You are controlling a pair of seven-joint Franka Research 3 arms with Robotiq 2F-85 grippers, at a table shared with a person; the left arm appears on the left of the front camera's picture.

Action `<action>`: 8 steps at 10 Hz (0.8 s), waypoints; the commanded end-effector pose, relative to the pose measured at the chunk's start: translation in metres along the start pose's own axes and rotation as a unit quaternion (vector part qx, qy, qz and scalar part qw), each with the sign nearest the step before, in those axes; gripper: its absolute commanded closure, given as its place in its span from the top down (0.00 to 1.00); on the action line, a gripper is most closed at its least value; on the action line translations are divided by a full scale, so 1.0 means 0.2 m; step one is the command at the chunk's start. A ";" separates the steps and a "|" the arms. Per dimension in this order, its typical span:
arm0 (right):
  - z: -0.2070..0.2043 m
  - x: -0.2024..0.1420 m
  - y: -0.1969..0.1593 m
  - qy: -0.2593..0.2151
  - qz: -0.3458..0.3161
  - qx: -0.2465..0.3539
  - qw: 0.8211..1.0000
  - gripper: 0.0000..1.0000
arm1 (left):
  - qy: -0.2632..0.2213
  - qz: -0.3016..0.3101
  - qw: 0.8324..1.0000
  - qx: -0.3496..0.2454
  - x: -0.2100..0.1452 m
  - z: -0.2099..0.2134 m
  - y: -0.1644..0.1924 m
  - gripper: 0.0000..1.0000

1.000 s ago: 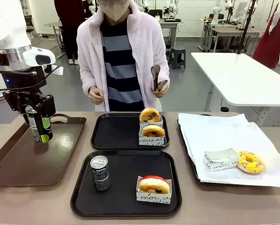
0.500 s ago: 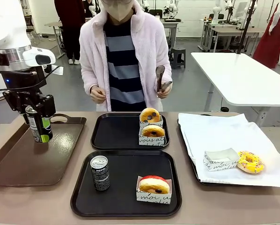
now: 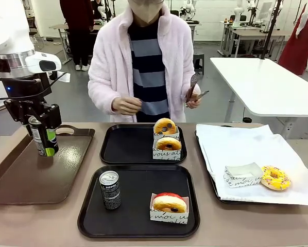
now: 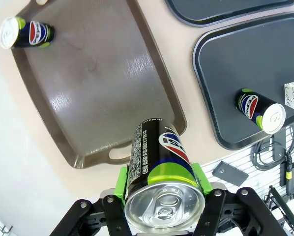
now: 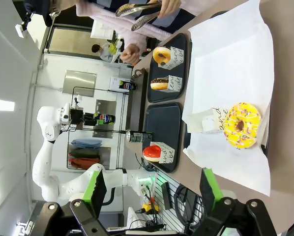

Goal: Set up donuts and drinks on trays.
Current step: Pick up one Pepsi coke from the Handle tray and place it on the Flat Tray without a Pepsi coke.

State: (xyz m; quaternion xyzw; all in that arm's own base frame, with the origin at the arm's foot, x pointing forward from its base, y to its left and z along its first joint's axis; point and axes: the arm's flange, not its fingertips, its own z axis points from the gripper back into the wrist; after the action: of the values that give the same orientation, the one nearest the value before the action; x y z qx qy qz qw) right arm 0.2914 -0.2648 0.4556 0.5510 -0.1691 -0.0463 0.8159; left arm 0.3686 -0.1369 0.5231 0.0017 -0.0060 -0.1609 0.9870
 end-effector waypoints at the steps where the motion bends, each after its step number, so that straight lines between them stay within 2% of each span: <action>1: 0.00 0.00 0.00 -0.004 0.005 0.002 1.000 1.00 | -0.028 -0.057 0.998 -0.022 0.08 -0.01 -0.01 0.59; 5: 0.00 0.00 0.00 -0.004 0.005 0.002 1.000 1.00 | -0.044 -0.107 0.993 -0.009 0.37 -0.08 -0.11 0.59; 8: 0.00 0.00 0.00 -0.004 0.005 0.002 1.000 1.00 | -0.044 -0.114 0.992 -0.017 0.48 -0.14 -0.14 0.59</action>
State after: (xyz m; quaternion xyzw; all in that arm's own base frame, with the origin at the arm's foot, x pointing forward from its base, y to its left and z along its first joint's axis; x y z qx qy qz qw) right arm 0.2914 -0.2648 0.4556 0.5509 -0.1692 -0.0463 0.8159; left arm 0.4449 -0.1944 0.4898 -0.0176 -0.0373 -0.2613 0.9644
